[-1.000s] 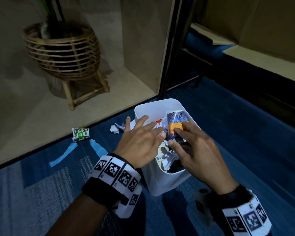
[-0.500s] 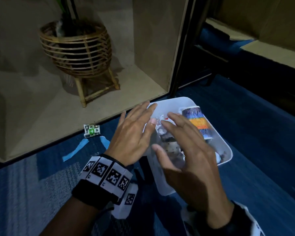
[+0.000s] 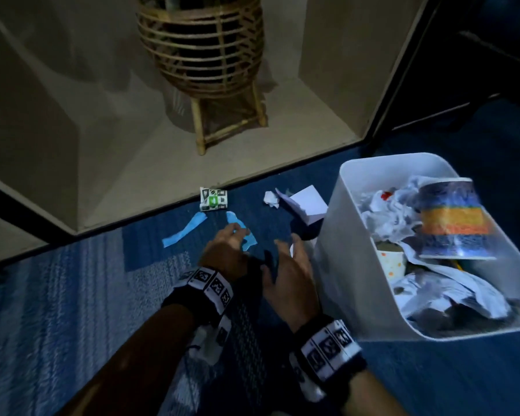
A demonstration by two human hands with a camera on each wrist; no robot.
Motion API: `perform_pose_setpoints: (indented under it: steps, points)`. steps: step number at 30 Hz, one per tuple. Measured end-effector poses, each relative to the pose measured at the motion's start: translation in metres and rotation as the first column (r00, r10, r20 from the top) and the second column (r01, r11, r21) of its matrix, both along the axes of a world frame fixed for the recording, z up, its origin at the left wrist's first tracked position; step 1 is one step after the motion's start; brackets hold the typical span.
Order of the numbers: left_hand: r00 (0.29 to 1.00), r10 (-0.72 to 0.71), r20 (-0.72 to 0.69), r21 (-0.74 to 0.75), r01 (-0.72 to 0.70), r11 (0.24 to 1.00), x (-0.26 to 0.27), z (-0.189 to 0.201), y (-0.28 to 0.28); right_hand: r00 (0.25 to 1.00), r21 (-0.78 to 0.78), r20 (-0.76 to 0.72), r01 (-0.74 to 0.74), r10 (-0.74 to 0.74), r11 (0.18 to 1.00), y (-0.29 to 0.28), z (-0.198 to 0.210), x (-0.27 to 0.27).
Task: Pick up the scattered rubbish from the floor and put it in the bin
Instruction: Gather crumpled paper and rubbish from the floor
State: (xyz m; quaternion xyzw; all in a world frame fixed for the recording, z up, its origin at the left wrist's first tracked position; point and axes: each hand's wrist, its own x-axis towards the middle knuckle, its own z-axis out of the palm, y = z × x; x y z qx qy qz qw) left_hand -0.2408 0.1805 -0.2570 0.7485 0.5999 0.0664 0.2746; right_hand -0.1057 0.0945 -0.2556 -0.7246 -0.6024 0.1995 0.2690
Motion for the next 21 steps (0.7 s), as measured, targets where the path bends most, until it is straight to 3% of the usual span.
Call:
perform_pose_setpoints:
  steps: [3, 6, 18, 21]
  points:
    - [0.985, -0.073, -0.159, -0.097, 0.058, 0.994, -0.011, -0.036, 0.011, 0.996, -0.147, 0.089, 0.038, -0.025, 0.988, 0.022, -0.043, 0.01]
    - [0.956, -0.111, -0.271, -0.138, 0.076, 0.987, -0.013, -0.057, 0.021, 0.988, -0.192, 0.144, 0.082, -0.054, 0.978, 0.039, -0.069, 0.021]
    - [0.929, -0.106, -0.353, -0.178, 0.045, 0.983, 0.018, -0.084, 0.073, 0.959, -0.276, 0.245, 0.209, -0.141, 0.938, 0.064, -0.107, 0.076]
    - [0.965, -0.085, -0.249, -0.142, 0.05, 0.989, 0.019, -0.087, 0.078, 0.961, -0.288, 0.252, 0.188, -0.115, 0.939, 0.068, -0.101, 0.076]
